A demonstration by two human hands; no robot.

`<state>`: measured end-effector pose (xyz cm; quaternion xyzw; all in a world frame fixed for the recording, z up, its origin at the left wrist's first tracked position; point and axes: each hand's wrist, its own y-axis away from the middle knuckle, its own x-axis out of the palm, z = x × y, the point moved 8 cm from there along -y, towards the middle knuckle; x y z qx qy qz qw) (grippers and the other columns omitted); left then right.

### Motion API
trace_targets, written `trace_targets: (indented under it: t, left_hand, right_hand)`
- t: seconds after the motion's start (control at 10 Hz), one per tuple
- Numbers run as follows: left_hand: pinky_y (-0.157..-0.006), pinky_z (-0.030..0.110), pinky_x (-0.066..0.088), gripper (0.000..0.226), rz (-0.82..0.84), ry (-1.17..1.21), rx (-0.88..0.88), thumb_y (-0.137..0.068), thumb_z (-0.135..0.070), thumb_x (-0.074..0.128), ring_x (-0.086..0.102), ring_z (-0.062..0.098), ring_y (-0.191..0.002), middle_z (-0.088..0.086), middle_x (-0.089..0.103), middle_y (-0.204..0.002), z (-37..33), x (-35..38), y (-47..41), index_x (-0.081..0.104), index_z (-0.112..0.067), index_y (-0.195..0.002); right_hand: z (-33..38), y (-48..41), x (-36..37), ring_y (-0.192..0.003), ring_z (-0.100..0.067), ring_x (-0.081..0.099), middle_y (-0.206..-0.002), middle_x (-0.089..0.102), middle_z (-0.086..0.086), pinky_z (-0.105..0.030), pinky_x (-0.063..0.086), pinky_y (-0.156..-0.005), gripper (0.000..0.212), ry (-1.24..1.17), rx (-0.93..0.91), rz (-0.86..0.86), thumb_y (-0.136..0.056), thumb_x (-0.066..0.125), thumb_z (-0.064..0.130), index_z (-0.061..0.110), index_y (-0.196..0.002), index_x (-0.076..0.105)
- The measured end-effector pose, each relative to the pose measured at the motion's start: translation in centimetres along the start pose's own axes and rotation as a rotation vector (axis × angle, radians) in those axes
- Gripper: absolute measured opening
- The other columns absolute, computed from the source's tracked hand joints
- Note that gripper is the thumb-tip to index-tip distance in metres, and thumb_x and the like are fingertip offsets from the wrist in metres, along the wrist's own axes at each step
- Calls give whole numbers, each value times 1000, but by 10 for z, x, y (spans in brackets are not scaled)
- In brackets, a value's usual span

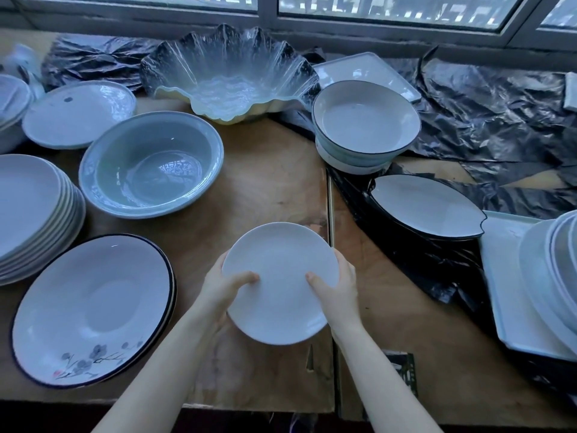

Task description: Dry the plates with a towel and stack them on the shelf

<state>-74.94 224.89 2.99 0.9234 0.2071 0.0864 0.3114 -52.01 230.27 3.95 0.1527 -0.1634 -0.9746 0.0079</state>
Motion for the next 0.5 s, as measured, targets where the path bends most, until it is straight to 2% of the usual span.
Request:
trace_targets:
  t: [0.1, 0.3, 0.4, 0.5]
  left_hand:
    - [-82, 46, 60, 66, -15, -39, 3, -55, -18, 77, 71, 27, -101, 2, 73, -114, 2, -2, -2, 66, -27, -120]
    - [-82, 46, 60, 67, 14, -83, 25, -56, -18, 77, 71, 26, -101, 3, 72, -115, -1, -2, -3, 63, -29, -121]
    - [-80, 39, 57, 78, 26, -169, 45, -55, -22, 78, 69, 23, -103, 4, 69, -122, -7, -4, -2, 58, -26, -129]
    - [-98, 42, 51, 103, -22, -322, 90, -59, -21, 85, 59, 24, -121, 4, 55, -143, -20, -8, 2, 40, -23, -151]
  right_hand:
    - [-2, 1, 1, -121, -15, 47, -138, 39, 6, -40, 47, -98, 65, -11, 18, 15, -85, 71, 23, 29, -144, 42]
    - [2, 1, -1, -124, -16, 48, -139, 45, 4, -46, 45, -103, 65, 21, 2, 96, -87, 69, 26, 28, -145, 40]
    - [4, -3, -5, -127, -19, 48, -140, 48, 0, -45, 43, -105, 61, 49, 0, 158, -88, 67, 27, 26, -144, 42]
    - [14, -5, -15, -134, -13, 39, -148, 38, 7, -31, 34, -105, 67, 140, -5, 157, -90, 65, 32, 27, -149, 35]
